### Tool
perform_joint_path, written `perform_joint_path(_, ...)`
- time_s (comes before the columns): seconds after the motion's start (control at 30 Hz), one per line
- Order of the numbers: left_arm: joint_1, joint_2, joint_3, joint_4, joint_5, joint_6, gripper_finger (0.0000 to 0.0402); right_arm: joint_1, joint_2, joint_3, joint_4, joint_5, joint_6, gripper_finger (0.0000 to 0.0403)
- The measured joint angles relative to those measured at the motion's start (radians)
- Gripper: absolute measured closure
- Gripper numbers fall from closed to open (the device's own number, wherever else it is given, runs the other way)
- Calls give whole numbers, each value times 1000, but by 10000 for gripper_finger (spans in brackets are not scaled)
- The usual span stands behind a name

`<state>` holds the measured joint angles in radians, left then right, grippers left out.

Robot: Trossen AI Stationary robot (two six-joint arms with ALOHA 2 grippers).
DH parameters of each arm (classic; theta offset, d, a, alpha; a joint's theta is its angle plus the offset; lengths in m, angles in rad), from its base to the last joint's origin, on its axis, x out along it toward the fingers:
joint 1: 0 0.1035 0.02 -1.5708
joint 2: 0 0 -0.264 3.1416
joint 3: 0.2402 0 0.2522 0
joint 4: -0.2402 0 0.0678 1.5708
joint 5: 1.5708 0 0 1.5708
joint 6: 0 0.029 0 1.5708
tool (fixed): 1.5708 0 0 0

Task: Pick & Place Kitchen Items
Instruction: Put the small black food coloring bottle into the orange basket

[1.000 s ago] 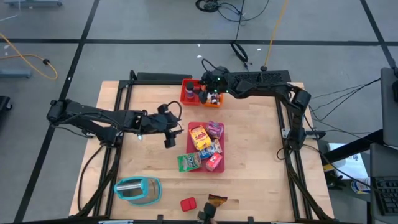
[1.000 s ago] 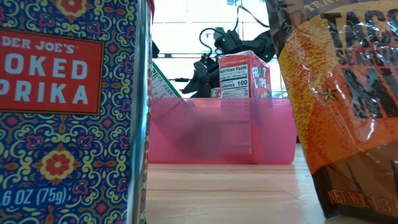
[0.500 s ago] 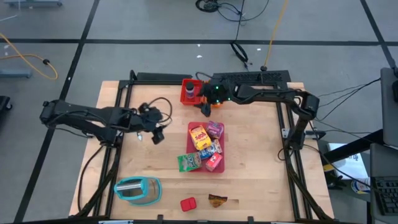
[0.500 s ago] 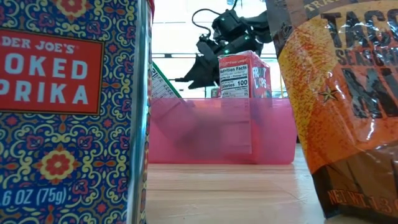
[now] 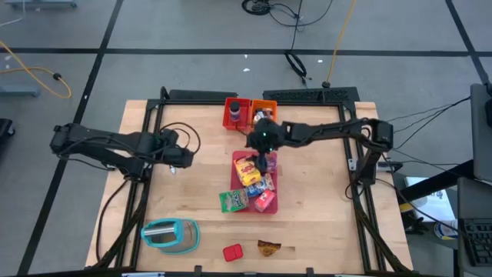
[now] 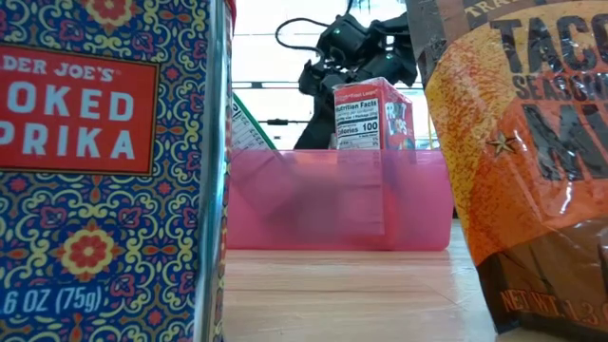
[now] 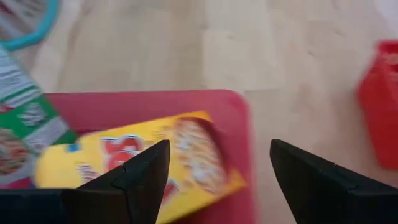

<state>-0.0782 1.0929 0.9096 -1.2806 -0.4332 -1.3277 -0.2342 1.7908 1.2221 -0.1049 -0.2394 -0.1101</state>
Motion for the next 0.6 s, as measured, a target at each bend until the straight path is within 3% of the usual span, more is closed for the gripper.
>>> perform_joint_path(0.23, 24, 70, 0, -4, 77, -133, 174, 85, -1, -107, 169, 6, -5, 139)
perform_joint_path(0.47, 56, 170, 0, -2, 134, -114, 174, 136, -58, -120, 193, 296, -158, 140)
perform_joint_path(0.6, 56, 183, 0, -2, 130, -115, 174, 138, -128, -120, 205, 319, -169, 140)
